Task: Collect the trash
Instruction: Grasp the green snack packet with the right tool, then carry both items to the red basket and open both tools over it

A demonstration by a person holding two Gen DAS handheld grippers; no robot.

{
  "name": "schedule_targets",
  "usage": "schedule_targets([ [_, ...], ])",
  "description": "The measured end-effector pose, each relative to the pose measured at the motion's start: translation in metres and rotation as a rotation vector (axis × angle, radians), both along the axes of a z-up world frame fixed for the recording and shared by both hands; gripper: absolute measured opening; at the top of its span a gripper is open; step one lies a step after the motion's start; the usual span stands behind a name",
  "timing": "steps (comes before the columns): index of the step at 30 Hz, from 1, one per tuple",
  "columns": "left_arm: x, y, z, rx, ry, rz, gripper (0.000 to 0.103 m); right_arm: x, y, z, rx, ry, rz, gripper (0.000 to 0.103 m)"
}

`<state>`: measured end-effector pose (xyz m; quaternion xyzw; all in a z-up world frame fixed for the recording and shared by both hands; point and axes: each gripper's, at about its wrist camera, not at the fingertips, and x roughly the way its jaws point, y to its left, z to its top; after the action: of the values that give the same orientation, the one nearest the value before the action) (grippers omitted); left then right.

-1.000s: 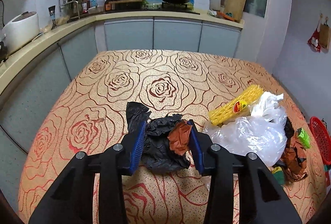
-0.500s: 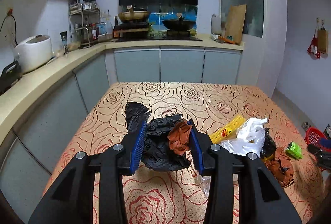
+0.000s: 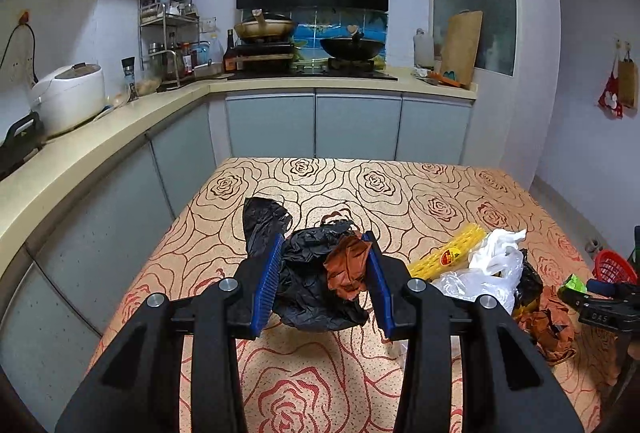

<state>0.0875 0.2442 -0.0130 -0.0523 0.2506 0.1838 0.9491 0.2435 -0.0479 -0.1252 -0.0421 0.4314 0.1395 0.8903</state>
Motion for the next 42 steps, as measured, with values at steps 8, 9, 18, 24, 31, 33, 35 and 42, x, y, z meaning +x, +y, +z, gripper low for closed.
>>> schedule_targets([
  [8,0.001,-0.003,-0.001,0.000,0.001,-0.003,0.039,0.005,0.001,-0.002,0.003,-0.002,0.018,0.046],
  [9,0.001,-0.003,-0.002,0.000,0.002,-0.003,0.039,0.005,0.000,-0.002,0.003,-0.004,0.020,0.045],
  [18,0.000,-0.001,-0.002,-0.003,0.001,0.007,0.039,-0.006,-0.001,0.006,0.023,-0.032,0.043,0.036],
  [24,-0.003,-0.003,-0.001,0.004,-0.005,0.009,0.039,-0.022,0.000,0.024,0.038,-0.078,0.058,0.036],
  [31,-0.012,-0.008,0.008,0.016,-0.032,0.003,0.039,-0.041,0.001,0.059,0.072,-0.154,0.074,0.036],
  [33,-0.017,-0.009,0.011,0.021,-0.044,0.001,0.039,-0.047,0.000,0.069,0.085,-0.175,0.074,0.036],
  [35,-0.020,-0.011,0.015,0.023,-0.054,-0.001,0.039,-0.054,-0.002,0.081,0.100,-0.203,0.075,0.036],
  [42,-0.026,-0.022,0.030,0.036,-0.089,-0.020,0.039,-0.073,-0.012,0.112,0.138,-0.269,0.073,0.036],
])
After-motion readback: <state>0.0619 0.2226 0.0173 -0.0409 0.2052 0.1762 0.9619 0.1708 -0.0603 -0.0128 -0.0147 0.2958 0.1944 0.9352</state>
